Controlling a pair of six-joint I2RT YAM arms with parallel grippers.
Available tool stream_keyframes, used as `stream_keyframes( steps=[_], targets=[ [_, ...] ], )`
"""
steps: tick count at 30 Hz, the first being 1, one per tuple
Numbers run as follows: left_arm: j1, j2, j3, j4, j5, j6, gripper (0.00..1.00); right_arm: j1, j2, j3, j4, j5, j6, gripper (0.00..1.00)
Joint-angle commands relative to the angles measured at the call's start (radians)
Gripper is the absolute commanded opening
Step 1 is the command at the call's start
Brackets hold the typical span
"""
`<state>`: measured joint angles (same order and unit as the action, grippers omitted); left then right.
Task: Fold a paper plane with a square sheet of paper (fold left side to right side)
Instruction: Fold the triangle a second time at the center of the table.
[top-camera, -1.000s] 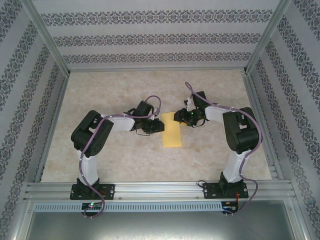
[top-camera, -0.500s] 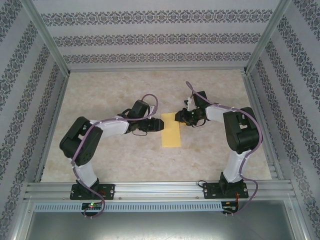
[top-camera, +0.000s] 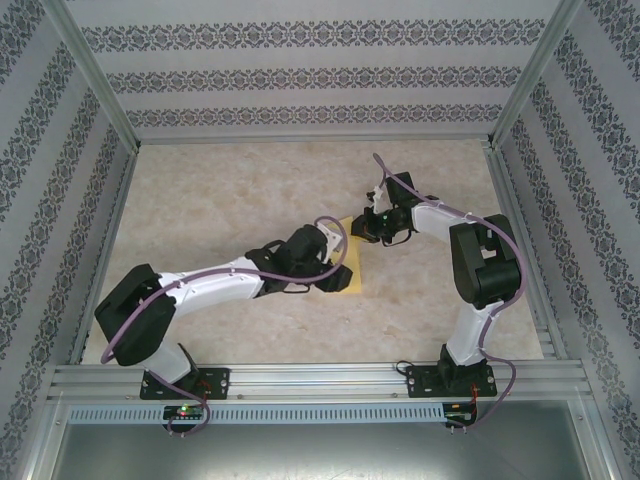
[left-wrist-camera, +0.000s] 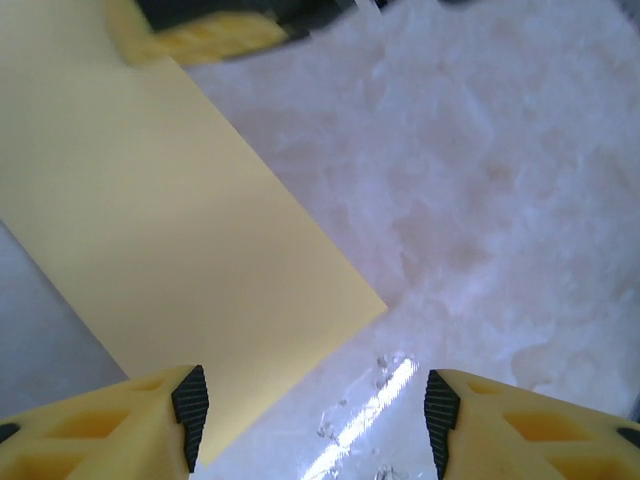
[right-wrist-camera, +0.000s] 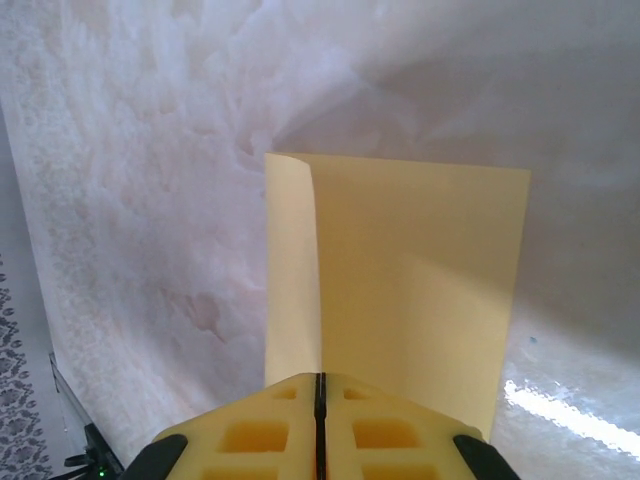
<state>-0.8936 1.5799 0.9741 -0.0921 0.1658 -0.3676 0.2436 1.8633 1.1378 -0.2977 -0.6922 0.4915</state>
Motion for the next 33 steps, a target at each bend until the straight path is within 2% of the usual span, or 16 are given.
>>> stream_keyframes(
  steps=[1,7,17,23,27,30,33],
  targets=[
    [-0.060,0.051,0.081,-0.104,-0.120,0.075,0.63,-0.011,-0.025,0.028,-0.050,-0.026,-0.001,0.10],
    [-0.122,0.179,0.191,-0.173,-0.182,0.095,0.66,-0.012,-0.021,0.030,-0.059,-0.027,-0.001,0.10],
    [-0.182,0.318,0.333,-0.298,-0.396,0.112,0.70,-0.013,-0.018,0.028,-0.057,-0.026,0.004,0.10],
    [-0.220,0.375,0.393,-0.353,-0.516,0.155,0.68,-0.013,-0.013,0.028,-0.052,-0.025,0.005,0.10],
    [-0.229,0.390,0.413,-0.362,-0.529,0.167,0.53,-0.012,-0.013,0.028,-0.056,-0.018,0.000,0.10],
    [-0.229,0.381,0.411,-0.361,-0.533,0.164,0.34,-0.013,-0.011,0.031,-0.064,-0.008,-0.008,0.11],
    [-0.231,0.372,0.403,-0.359,-0.546,0.158,0.19,-0.012,-0.011,0.036,-0.079,-0.001,-0.020,0.12]
  ],
)
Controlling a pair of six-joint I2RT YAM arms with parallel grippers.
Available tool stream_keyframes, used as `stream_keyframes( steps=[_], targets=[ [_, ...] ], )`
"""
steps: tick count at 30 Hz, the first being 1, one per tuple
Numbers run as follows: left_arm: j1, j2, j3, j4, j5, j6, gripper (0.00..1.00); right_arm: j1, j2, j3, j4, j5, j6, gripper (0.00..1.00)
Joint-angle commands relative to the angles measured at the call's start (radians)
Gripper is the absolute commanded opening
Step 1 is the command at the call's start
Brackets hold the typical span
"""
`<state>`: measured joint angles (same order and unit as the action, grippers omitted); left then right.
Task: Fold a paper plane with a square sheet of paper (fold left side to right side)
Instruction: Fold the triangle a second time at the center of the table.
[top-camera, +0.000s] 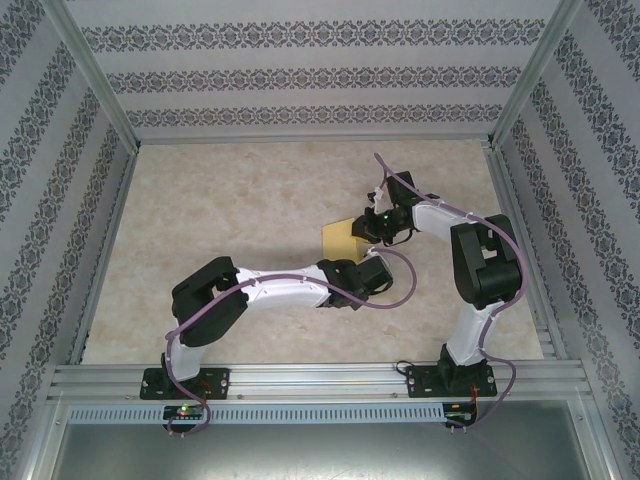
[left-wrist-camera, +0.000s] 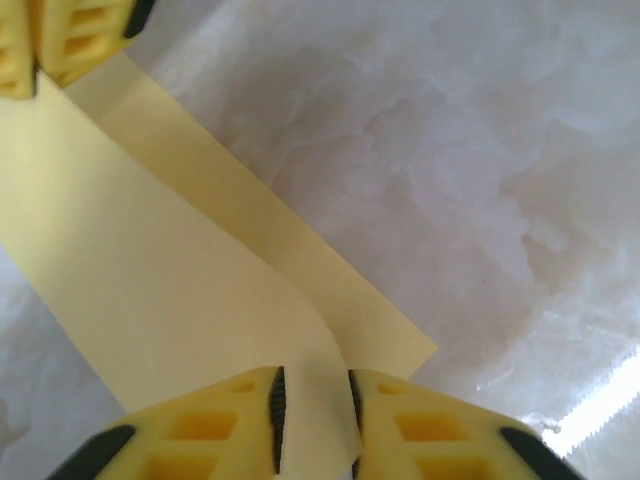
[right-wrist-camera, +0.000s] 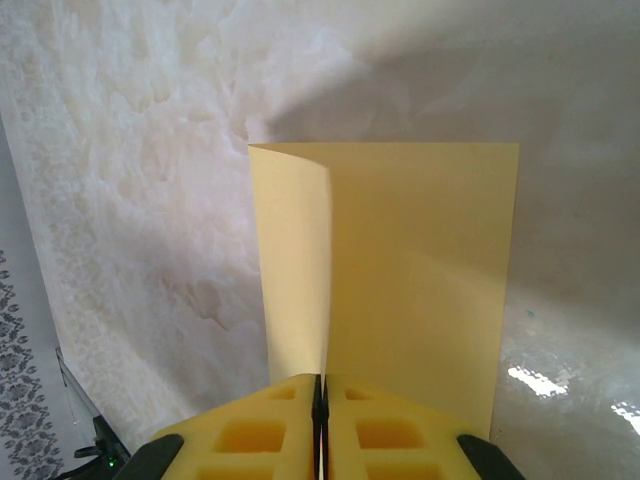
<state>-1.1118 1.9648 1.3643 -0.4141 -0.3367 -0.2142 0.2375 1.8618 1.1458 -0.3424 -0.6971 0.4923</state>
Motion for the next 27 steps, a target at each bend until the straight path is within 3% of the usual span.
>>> stream_keyframes(
  steps=[1,6,9,17,19,27],
  targets=[
    [-0.011,-0.016,0.012,-0.037,-0.044,0.003,0.16,-0.006,-0.009,0.029,-0.036,0.005,-0.023,0.12],
    [0.002,-0.042,0.001,-0.033,-0.026,-0.017,0.01,-0.010,-0.042,0.029,-0.029,0.010,-0.031,0.21],
    [0.026,-0.076,-0.015,-0.020,0.021,-0.041,0.01,-0.019,-0.099,0.019,-0.014,0.019,-0.031,0.30],
    [0.149,-0.194,-0.144,0.128,0.320,-0.128,0.01,-0.083,-0.309,-0.126,0.042,0.085,-0.008,0.53],
    [0.187,-0.210,-0.177,0.171,0.410,-0.154,0.01,-0.093,-0.355,-0.173,0.047,0.089,-0.011,0.51],
    [0.323,-0.244,-0.290,0.332,0.694,-0.239,0.02,-0.045,-0.446,-0.402,0.156,0.060,0.048,0.17]
  ],
)
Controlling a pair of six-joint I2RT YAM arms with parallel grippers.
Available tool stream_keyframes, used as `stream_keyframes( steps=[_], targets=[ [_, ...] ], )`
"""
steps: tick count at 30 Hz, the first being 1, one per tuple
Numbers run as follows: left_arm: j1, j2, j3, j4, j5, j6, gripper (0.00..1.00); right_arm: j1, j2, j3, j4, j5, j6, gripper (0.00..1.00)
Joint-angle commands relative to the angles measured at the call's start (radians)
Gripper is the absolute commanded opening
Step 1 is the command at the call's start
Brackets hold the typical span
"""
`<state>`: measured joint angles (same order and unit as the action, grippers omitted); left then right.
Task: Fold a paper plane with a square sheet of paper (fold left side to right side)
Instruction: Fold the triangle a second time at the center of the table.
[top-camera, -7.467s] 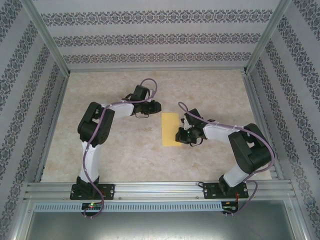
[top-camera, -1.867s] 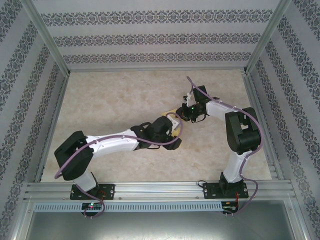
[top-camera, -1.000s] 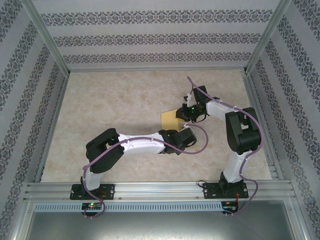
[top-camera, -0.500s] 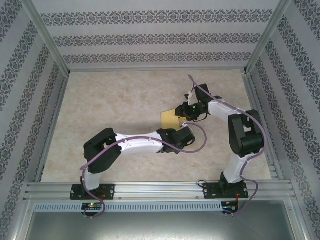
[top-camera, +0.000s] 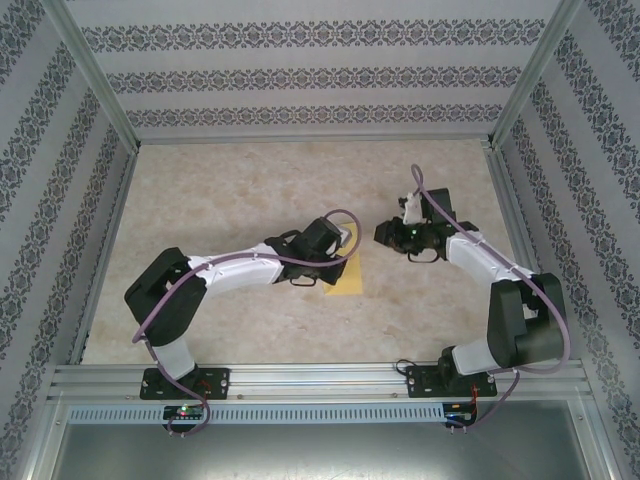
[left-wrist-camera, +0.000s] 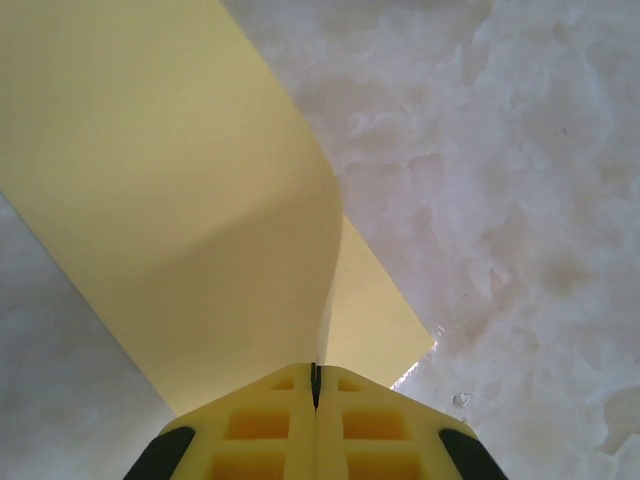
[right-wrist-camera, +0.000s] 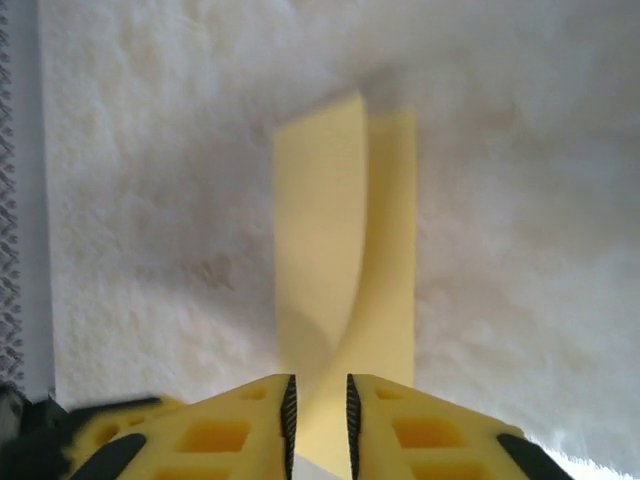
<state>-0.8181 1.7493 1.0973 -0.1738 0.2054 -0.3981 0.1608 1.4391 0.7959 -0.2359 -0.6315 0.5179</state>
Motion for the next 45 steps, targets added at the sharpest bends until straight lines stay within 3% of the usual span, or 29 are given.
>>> stream_keyframes(
  steps=[1,6,18,32,45],
  targets=[
    [0.042,-0.030,-0.028,0.095,0.169,-0.056,0.02,0.047,-0.023,-0.075,0.057,0.003,0.029,0.12],
    [0.077,-0.025,-0.037,0.089,0.222,-0.052,0.04,0.124,-0.013,-0.154,0.099,0.052,0.066,0.00],
    [0.112,-0.002,-0.019,0.010,0.203,-0.003,0.05,0.245,0.058,-0.212,0.146,0.081,0.111,0.00],
    [0.132,0.047,0.010,-0.043,0.162,0.060,0.04,0.261,0.133,-0.184,0.042,0.119,0.078,0.00],
    [0.134,0.030,0.006,-0.021,0.204,0.056,0.05,0.288,0.056,-0.181,0.178,0.059,0.145,0.00]
  ],
)
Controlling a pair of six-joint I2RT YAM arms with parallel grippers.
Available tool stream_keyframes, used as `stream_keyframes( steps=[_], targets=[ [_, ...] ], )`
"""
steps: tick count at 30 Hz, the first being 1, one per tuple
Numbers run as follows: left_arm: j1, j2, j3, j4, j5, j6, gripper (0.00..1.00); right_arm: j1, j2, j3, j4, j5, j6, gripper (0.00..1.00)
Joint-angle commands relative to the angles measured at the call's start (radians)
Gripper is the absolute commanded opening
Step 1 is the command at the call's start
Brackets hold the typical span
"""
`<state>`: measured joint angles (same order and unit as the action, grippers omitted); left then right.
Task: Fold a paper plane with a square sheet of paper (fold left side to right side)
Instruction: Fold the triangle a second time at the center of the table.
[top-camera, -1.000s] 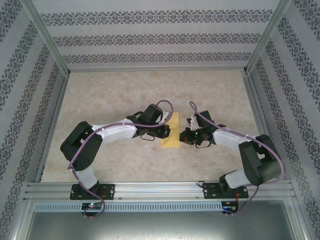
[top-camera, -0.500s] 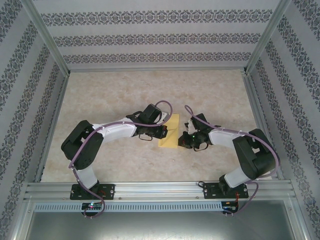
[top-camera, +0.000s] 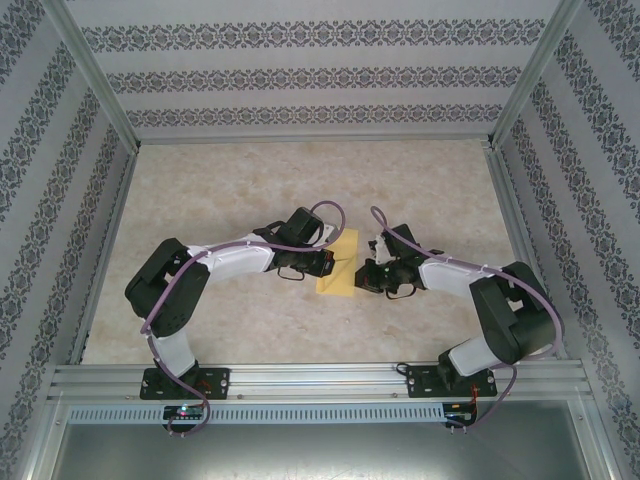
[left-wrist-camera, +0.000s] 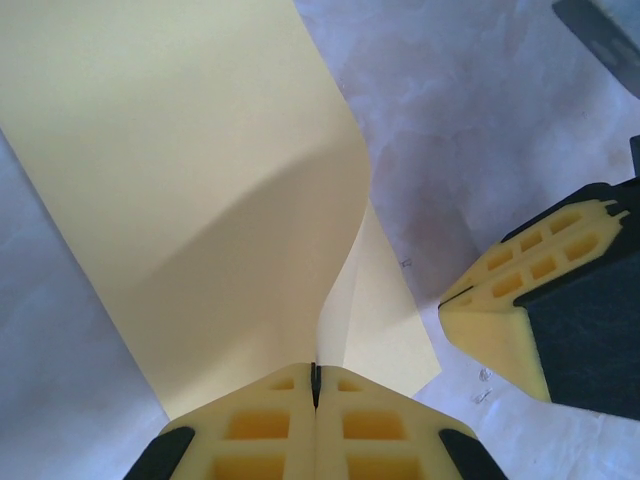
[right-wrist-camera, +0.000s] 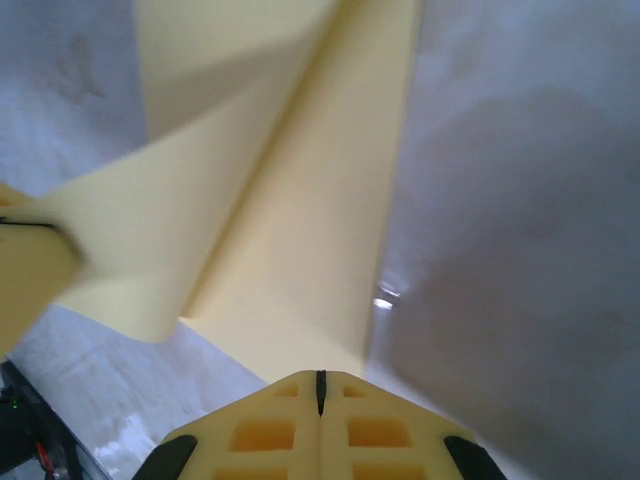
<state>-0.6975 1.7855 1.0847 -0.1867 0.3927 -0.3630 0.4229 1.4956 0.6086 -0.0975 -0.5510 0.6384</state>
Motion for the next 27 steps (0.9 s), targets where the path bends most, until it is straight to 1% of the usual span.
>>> stream_keyframes(
  steps=[1,6,12,19,27],
  targets=[
    [0.013,-0.006,0.018,-0.007,0.013,0.018,0.05,0.039,0.014,0.015,0.041,-0.018,0.024,0.00],
    [0.013,-0.006,0.023,-0.026,-0.014,0.027,0.05,0.062,0.082,0.025,0.031,0.004,0.030,0.00],
    [0.015,0.004,0.042,-0.070,-0.043,0.057,0.05,0.062,0.111,0.042,-0.065,0.046,-0.011,0.00],
    [0.015,0.014,0.062,-0.080,-0.039,0.067,0.05,0.046,0.083,0.069,-0.164,0.081,-0.070,0.00],
    [0.015,0.030,0.078,-0.092,-0.034,0.083,0.05,0.033,0.079,0.077,-0.178,0.072,-0.095,0.00]
  ],
)
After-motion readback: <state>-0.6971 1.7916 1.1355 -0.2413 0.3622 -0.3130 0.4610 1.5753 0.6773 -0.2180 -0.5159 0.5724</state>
